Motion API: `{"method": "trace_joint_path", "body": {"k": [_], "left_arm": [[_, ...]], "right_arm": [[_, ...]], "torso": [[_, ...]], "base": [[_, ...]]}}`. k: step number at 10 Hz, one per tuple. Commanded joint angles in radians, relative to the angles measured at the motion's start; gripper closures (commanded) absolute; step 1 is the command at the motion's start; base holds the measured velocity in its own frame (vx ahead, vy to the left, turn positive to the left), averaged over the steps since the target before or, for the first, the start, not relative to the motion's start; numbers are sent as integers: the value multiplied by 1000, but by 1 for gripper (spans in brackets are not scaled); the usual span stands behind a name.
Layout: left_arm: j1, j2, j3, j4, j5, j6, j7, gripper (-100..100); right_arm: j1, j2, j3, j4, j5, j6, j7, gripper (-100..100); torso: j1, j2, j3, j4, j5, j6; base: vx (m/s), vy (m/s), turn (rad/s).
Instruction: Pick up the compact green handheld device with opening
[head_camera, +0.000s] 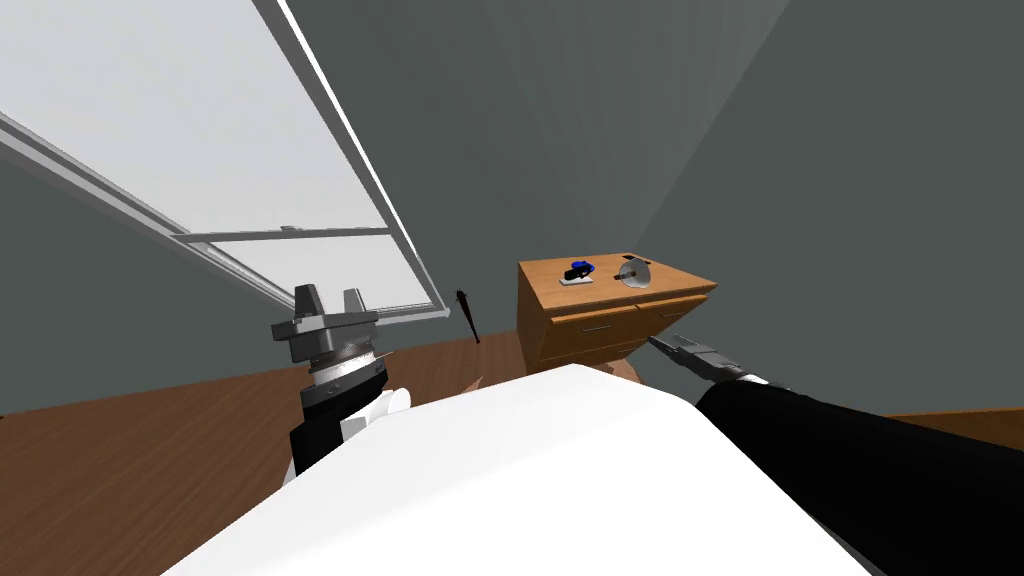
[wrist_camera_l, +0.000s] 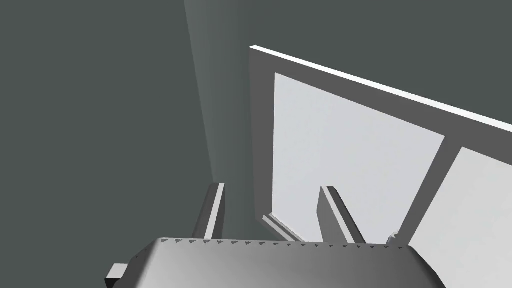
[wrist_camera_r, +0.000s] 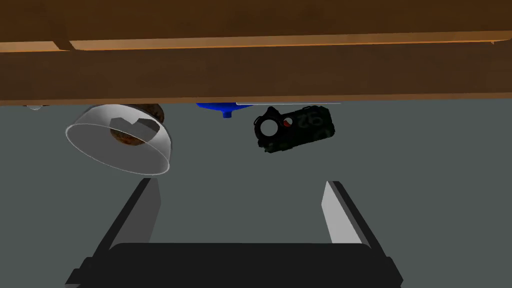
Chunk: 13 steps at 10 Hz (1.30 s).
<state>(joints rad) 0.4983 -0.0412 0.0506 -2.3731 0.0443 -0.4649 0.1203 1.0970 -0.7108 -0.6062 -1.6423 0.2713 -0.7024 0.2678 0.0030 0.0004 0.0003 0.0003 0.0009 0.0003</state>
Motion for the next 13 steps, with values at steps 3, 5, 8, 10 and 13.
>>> {"method": "trace_joint_path", "body": {"k": [3, 5, 8, 10, 13], "left_arm": [[0, 0, 0, 0, 0, 0, 0, 0], [0, 0, 0, 0, 0, 0, 0, 0], [0, 0, 0, 0, 0, 0, 0, 0], [0, 0, 0, 0, 0, 0, 0, 0], [0, 0, 0, 0, 0, 0, 0, 0]], "right_arm": [[106, -108, -103, 102, 52, -59, 19, -100], [155, -163, -147, 146, 79, -85, 26, -100], [242, -248, -216, 189, 106, -113, 31, -100], [296, -306, -265, 231, 134, -142, 35, -100], [382, -395, -351, 311, 190, -203, 40, -100]], "torso": [[-1, 0, 0, 0, 0, 0], [-2, 0, 0, 0, 0, 0], [-1, -1, -1, 0, 0, -1], [-2, -1, 0, 0, 0, -1], [-3, -1, 0, 0, -1, 0]], "base": [[24, 51, 225], [24, 39, 180], [23, 33, 182], [22, 21, 170], [23, 11, 210]]}}
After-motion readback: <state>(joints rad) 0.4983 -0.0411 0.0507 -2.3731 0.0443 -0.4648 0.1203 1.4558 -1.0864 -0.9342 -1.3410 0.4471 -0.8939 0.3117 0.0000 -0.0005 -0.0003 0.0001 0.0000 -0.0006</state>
